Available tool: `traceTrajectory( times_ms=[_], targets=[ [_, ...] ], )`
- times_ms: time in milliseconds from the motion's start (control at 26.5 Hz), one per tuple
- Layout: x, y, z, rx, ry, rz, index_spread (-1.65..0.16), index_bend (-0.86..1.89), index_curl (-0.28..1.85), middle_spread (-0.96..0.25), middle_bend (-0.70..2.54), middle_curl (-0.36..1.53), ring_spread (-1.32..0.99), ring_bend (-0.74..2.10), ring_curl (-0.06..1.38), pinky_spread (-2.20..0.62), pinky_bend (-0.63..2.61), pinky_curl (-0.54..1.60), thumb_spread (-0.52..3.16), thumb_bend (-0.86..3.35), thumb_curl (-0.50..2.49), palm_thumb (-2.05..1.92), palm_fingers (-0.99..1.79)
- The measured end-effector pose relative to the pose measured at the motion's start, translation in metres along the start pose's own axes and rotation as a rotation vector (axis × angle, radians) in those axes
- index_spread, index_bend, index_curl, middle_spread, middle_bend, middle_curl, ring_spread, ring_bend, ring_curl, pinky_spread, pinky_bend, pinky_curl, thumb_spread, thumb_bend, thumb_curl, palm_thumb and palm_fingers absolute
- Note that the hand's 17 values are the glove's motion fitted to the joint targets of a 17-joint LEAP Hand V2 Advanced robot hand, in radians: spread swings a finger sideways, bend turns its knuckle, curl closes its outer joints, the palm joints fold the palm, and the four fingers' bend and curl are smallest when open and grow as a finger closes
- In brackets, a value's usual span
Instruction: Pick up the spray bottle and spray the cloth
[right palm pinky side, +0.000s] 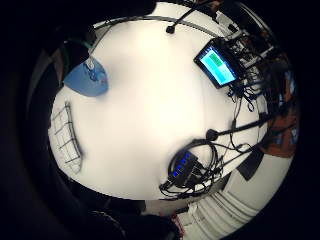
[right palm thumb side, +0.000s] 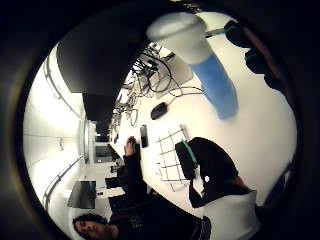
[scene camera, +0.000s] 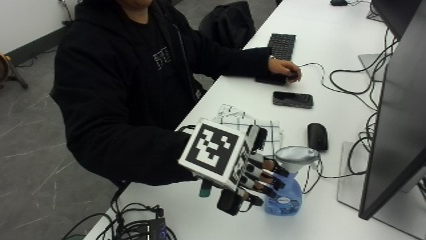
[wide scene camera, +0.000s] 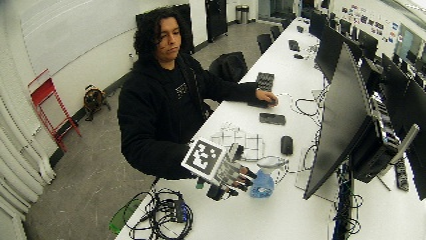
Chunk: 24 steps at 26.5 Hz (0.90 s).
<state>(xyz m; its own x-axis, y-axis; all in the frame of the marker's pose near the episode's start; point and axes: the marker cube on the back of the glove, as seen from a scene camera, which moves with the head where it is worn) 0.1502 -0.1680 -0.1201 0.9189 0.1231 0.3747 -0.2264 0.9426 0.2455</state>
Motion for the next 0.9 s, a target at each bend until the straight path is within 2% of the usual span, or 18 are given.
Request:
traceTrajectory(
  times_ms=[188, 490, 905],
  targets=[
    [-0.011, -0.038, 0.005, 0.03, -0.17, -0.006, -0.34, 0.11, 0.19, -0.11, 0.32, 0.35, -0.15, 0.5, 0.33, 0.09, 0.32, 0.32, 1.06, 0.04, 0.3, 0.63, 0.67],
    [-0.003, -0.067, 0.029, 0.057, -0.552, -0.022, -0.33, 0.21, 0.25, -0.16, 0.36, 0.38, -0.19, 0.46, 0.32, 0.05, 0.2, 0.3, 1.01, 0.04, 0.34, 0.76, 0.9],
    [-0.011, -0.087, 0.056, 0.125, -0.761, -0.021, -0.32, 0.07, 0.26, -0.21, 0.44, 0.43, -0.23, 0.57, 0.38, -0.06, 0.23, 0.31, 0.9, 0.0, 0.41, 0.85, 1.18]
  ],
)
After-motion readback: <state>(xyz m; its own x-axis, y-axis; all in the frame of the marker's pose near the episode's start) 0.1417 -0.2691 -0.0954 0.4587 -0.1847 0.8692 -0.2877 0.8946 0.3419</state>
